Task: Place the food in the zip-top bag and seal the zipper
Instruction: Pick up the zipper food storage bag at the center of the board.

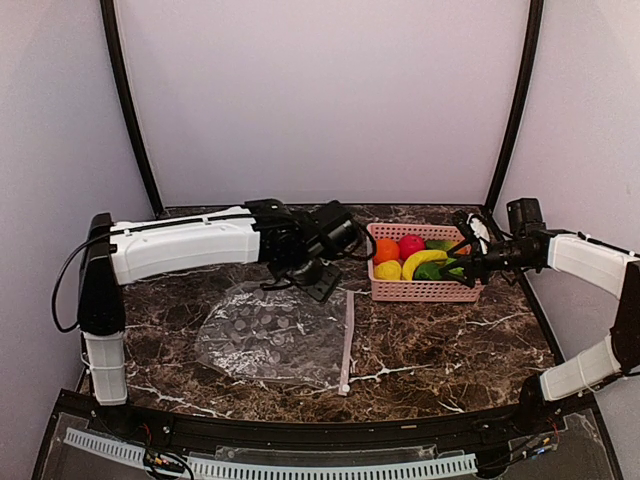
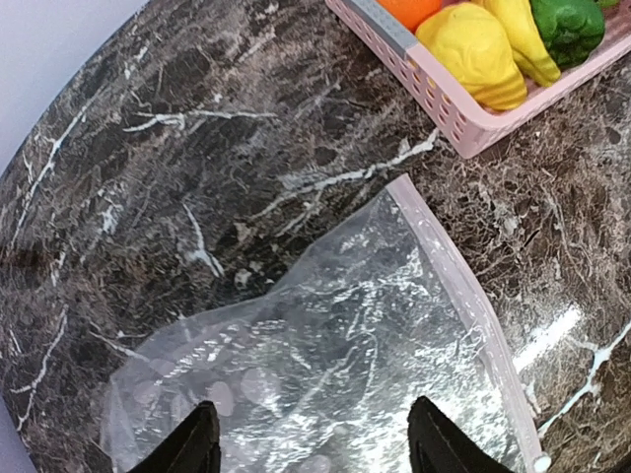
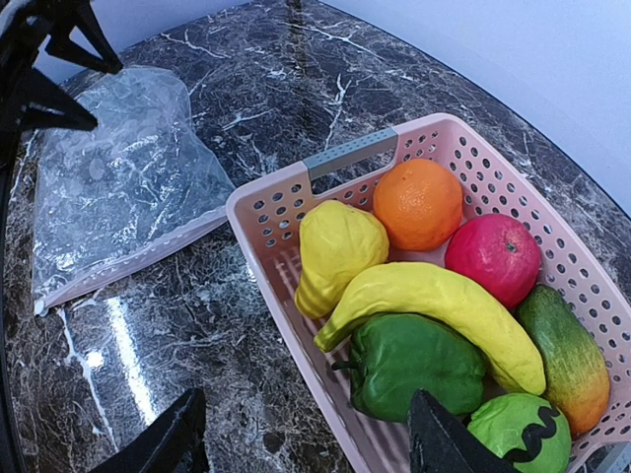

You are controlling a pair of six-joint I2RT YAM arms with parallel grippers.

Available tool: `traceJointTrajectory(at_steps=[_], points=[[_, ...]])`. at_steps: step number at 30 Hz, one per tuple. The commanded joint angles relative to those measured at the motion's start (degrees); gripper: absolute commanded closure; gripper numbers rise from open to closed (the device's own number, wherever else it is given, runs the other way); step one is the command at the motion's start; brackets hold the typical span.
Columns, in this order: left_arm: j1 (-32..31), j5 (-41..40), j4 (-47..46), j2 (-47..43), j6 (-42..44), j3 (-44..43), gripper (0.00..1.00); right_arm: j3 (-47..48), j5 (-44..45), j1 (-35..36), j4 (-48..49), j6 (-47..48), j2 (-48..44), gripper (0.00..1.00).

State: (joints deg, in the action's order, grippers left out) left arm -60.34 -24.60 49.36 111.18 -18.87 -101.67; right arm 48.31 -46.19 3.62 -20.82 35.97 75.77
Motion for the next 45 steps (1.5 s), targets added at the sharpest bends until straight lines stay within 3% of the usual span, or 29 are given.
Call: traceJointTrajectory(at_steps=[1, 7, 19, 30, 35, 42, 45], points=[[-3.6, -3.7, 7.6, 4.9, -7.2, -5.9, 0.38, -0.8, 0.3, 0.3, 0.7, -0.1, -0.1, 0.32], [-7.0, -0.9, 7.9, 12.1, -11.7, -10.0, 0.43, -0.6, -0.1, 0.6, 0.4, -0.1, 0.4, 0.32], [-10.0, -0.9, 5.2, 18.7, -12.8, -12.9, 0.47, -0.7, -1.3, 2.0, 0.1, 0.7, 0.5, 0.32], [-10.8, -3.0, 17.4, 30.5, -14.9, -25.9, 0.56, -0.4, -0.4, 3.4, -1.0, 1.9, -0.9, 0.33], [-10.8, -4.4, 19.3, 30.8, -15.3, -26.2, 0.65, -0.6, 0.4, 3.4, -1.2, 2.3, -2.1, 0.33], [-10.5, -7.0, 23.3, 31.3, -15.4, -27.2, 0.95, -0.7, 0.3, 3.4, -1.3, 2.2, -2.6, 0.32], [-10.5, -8.3, 26.5, 30.2, -15.7, -28.1, 0.99, -0.7, 0.1, 3.4, -1.2, 2.0, -2.7, 0.32]])
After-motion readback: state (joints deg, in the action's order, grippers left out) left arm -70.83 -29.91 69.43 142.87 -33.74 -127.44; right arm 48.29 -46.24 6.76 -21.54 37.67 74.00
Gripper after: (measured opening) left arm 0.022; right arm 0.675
